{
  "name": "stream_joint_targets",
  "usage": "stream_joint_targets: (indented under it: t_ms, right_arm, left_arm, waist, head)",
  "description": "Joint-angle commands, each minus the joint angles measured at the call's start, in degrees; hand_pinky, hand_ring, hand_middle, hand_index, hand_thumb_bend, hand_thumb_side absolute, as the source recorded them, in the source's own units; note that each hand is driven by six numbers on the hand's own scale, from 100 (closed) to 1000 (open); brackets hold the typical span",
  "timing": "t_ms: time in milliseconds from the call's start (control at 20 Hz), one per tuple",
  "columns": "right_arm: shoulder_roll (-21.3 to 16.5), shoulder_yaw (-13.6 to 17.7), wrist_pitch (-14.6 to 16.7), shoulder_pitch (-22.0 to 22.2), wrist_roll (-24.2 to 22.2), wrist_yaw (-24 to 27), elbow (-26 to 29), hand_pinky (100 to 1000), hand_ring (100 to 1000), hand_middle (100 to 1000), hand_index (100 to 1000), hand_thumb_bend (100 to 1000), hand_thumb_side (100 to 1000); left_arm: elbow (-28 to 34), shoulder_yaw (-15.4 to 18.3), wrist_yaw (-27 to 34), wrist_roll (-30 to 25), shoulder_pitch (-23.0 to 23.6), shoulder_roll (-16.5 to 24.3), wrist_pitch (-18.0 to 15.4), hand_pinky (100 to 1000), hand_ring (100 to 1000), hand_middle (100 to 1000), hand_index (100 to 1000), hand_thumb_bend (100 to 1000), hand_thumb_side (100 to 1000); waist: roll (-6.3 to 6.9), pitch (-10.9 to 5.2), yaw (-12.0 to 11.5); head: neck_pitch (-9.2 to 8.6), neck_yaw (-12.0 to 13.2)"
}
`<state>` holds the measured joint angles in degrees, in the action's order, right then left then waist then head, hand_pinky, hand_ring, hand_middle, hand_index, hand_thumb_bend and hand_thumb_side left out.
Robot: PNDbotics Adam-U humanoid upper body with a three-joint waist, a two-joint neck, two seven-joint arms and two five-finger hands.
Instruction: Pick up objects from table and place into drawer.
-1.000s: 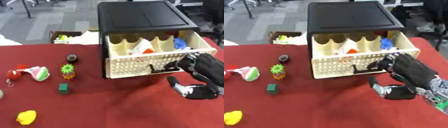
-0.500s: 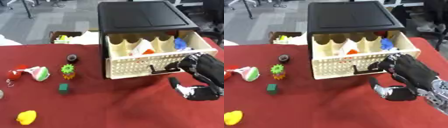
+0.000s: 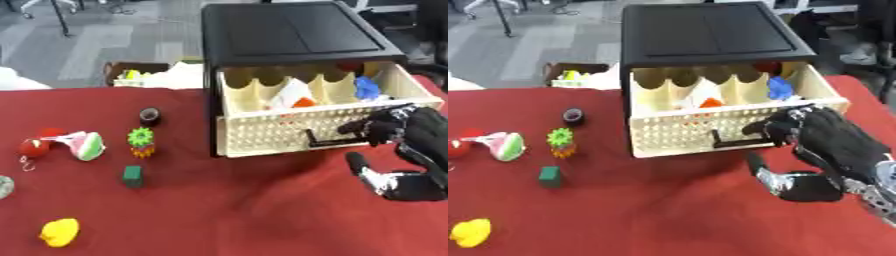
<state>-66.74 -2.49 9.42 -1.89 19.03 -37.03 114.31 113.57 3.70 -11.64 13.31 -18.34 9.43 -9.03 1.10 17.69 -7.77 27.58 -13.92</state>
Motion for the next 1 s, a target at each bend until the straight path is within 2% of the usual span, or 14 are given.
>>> stream_joint_targets:
  t_ms: [50, 200, 450, 1000]
  right_arm:
    - [-1.4, 1.8, -0.5, -0.6, -0.1, 2.0, 0.3, 273, 371, 399, 750, 100, 1000]
    - [-1.4, 2.5, -0.9, -0.8, -0.2, 3.2, 0.3, 300, 403, 435, 769, 100, 1000]
    - [-1.2, 3.4, -1.4, -1.0, 0.2, 5.3, 0.3, 306, 405, 448, 789, 100, 1000]
    - [-0.2, 7.5, -0.2, -1.4, 1.9, 11.8, 0.3, 269, 320, 382, 743, 100, 1000]
  left_arm:
    - [1.0, 0.3, -0.1, 0.0, -0.7, 0.7, -0.2, 655, 548, 690, 743, 100, 804]
    - [1.0, 0.3, -0.1, 0.0, -0.7, 0.7, -0.2, 655, 548, 690, 743, 100, 804]
    - [1.0, 0.4, -0.1, 0.1, -0.6, 0.8, -0.1, 654, 548, 691, 743, 100, 805]
    - [1.0, 0.6, -0.3, 0.2, -0.4, 0.9, 0.0, 653, 547, 691, 742, 100, 803]
  waist:
    - [-0.14, -0.95, 0.1]
    - [-0.17, -0.94, 0.2]
    - [-0.2, -1.01, 0.2]
    - [-0.22, -1.25, 0.9]
  head:
    - [-0.24, 0.3]
    - [-0.24, 0.4]
    - [-0.29, 0.6]
    - [0.1, 1.7]
